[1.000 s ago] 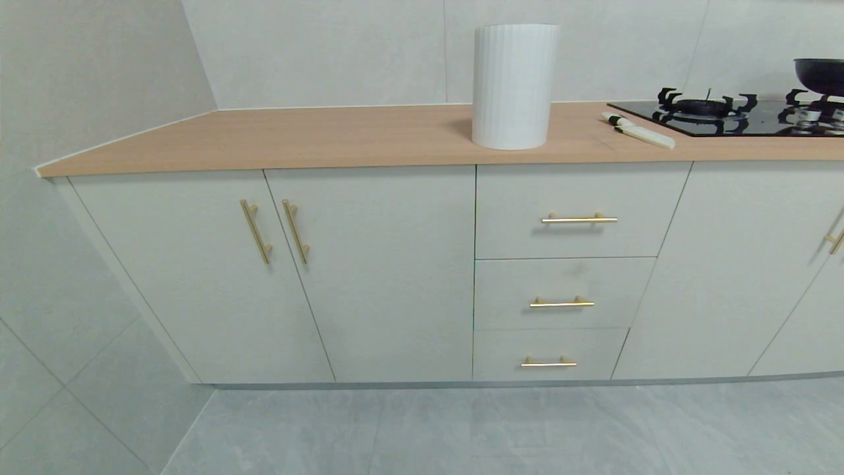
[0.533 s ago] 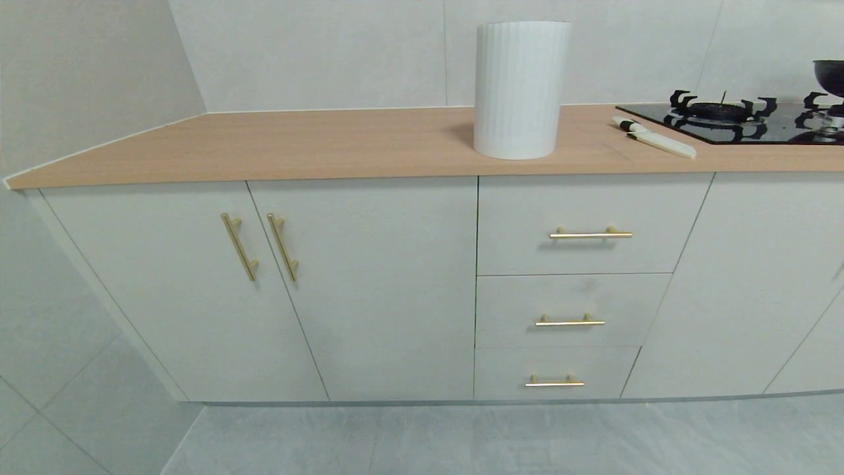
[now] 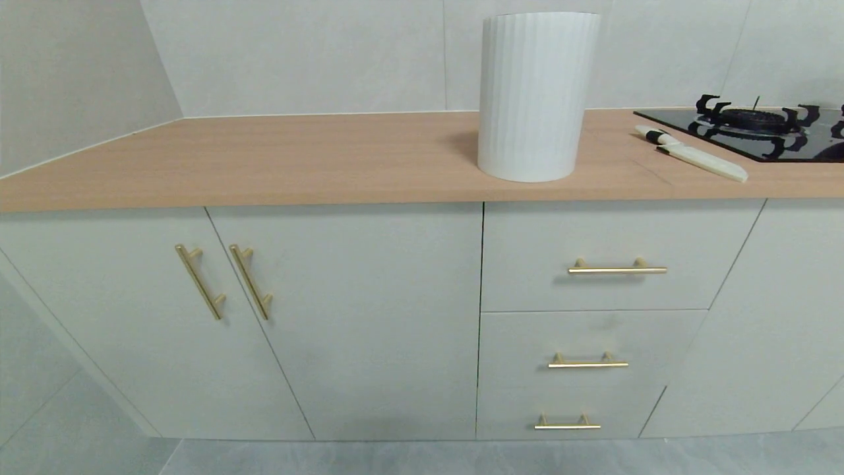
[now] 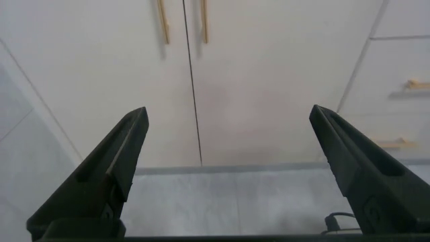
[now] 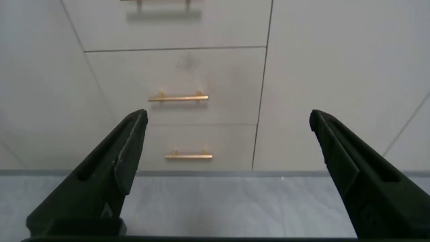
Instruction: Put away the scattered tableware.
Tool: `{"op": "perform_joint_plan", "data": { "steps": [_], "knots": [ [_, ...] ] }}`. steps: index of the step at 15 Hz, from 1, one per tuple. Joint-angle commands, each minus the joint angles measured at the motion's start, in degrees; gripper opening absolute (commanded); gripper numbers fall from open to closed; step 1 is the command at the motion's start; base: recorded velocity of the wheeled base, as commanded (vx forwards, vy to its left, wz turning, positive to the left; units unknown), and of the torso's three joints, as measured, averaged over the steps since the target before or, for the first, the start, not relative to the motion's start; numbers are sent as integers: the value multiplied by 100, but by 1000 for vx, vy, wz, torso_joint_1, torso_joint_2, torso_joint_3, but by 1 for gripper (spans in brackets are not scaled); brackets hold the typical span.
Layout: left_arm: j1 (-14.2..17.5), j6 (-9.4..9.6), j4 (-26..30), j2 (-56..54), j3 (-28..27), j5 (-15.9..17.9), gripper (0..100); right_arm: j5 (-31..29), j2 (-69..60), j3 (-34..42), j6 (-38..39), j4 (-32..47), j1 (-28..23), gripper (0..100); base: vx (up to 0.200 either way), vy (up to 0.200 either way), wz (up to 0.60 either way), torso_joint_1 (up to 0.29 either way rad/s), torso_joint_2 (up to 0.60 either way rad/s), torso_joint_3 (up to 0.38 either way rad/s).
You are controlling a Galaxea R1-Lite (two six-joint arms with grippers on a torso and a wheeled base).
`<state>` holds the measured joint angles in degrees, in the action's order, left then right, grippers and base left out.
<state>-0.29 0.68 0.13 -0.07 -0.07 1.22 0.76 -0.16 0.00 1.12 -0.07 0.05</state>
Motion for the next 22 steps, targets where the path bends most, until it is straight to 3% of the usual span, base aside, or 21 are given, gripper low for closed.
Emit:
{"op": "perform_joint_plan", "data": {
  "steps": [1,11,22],
  "knots": [
    [3,2,-5,7,-1,1,100,4,16,0,2,-1,4,100,200,0,0,7,7,2],
    [-6,2,-5,7,7,1,100,4,16,0,2,-1,4,100,200,0,0,4,4,1],
    [3,2,-5,7,7,1,100,4,16,0,2,-1,4,100,0,0,0,0,0,0]
  ]
}}
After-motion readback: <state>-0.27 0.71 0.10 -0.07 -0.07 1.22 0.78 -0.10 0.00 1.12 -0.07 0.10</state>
